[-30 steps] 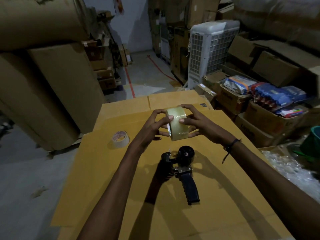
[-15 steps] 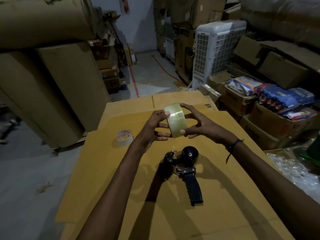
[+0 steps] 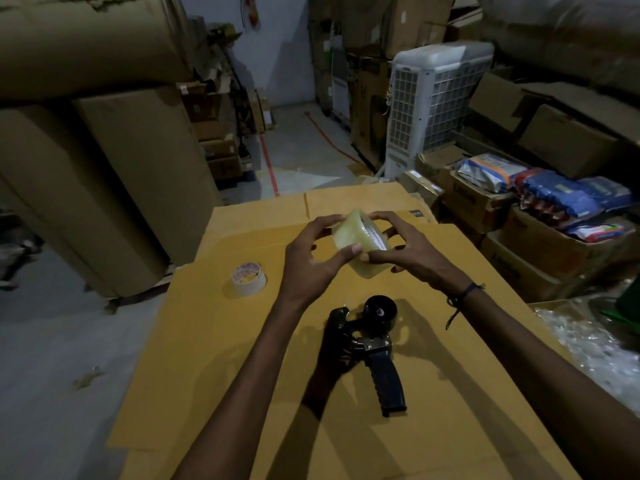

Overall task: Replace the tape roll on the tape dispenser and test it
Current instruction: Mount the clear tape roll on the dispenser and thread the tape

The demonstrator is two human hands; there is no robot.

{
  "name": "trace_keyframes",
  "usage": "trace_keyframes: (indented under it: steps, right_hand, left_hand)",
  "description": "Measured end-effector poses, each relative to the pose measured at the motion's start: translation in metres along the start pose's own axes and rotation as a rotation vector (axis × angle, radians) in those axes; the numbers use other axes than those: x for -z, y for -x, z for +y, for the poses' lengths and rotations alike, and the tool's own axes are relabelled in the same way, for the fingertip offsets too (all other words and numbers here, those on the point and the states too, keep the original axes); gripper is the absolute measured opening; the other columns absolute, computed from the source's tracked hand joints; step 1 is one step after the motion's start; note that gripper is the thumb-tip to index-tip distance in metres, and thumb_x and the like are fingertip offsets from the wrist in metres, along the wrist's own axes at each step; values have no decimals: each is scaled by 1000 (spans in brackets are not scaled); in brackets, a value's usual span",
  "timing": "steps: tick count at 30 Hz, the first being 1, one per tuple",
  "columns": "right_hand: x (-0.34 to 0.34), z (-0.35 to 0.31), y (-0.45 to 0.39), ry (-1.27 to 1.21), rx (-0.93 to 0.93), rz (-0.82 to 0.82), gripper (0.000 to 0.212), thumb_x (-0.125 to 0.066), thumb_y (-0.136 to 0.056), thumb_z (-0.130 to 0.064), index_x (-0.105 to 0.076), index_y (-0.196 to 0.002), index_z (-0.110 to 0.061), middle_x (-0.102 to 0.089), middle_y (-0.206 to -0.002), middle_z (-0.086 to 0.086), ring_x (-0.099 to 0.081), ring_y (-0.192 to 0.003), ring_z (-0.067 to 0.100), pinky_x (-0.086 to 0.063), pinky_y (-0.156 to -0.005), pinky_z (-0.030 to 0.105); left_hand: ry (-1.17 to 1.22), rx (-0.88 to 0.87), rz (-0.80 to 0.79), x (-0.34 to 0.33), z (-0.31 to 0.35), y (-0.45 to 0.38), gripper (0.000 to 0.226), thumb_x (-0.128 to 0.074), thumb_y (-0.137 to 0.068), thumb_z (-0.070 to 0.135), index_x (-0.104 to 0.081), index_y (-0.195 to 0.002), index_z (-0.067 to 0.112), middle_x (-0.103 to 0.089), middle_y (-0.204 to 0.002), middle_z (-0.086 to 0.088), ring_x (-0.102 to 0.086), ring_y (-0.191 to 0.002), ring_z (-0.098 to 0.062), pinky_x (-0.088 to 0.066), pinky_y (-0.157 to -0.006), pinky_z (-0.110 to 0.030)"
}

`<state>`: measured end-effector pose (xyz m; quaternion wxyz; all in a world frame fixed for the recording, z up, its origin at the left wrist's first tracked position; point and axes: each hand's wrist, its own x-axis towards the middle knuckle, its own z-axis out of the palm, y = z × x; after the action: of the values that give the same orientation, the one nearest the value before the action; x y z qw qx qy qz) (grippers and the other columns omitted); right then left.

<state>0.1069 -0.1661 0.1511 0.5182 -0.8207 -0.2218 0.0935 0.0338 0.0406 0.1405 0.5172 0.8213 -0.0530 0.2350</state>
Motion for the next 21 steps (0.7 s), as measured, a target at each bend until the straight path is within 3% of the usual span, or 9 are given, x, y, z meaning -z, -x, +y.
trace_keyframes:
  steps: [2,4,6,9,12,17,21]
  right_hand:
    - [1,2,-1,7,23,23,91,-80,-57,-70,-51,-139,-46,-60,-123,1,-62,-110,26,-60,-80,44]
    - [2,5,-1,26,45,39,92,-82,-56,-70,-52,-138,-44,-61,-126,-1,-61,-112,22,-60,-86,44]
    - [2,6,-1,44,51,53,93,-83,-54,-70,-53,-138,-42,-61,-127,-1,-61,-111,18,-60,-88,45]
    - [2,7,-2,55,54,63,90,-83,-55,-70,-54,-135,-40,-61,-127,-2,-64,-110,18,-60,-88,50]
    - [4,8,0,56,65,70,90,-85,-55,-69,-55,-134,-39,-62,-130,-4,-62,-116,16,-60,-90,50]
    - [5,9,4,110,104,110,93,-83,-54,-70,-54,-137,-36,-61,-130,-8,-59,-119,12,-57,-87,38]
    - [0,10,7,134,123,161,96,-82,-52,-73,-55,-137,-35,-60,-127,-11,-59,-108,5,-47,-74,19]
  left_hand:
    - [50,35,28,-3,-3,-1,38,-67,-96,42,-69,-132,30,-71,-131,16,-65,-123,-4,-55,-103,-43]
    - [55,33,59,-3,-7,-3,31,-60,-103,38,-72,-129,28,-74,-126,15,-67,-121,-8,-55,-101,-53]
    - [57,31,52,-3,-5,-2,30,-59,-103,41,-73,-127,28,-74,-124,17,-67,-121,-7,-55,-101,-53]
    - [24,49,18,-4,3,1,36,-70,-91,51,-69,-125,38,-70,-123,27,-63,-119,4,-54,-101,-40]
    - [44,63,21,-6,1,0,29,-73,-96,38,-69,-125,38,-70,-123,25,-64,-120,1,-55,-102,-46]
    - [65,43,69,-9,-5,3,27,-72,-98,31,-75,-124,25,-74,-125,15,-66,-120,-5,-56,-99,-50]
    - [69,-45,210,-17,-6,12,11,-76,-95,19,-78,-105,16,-76,-115,11,-69,-115,-7,-57,-94,-47]
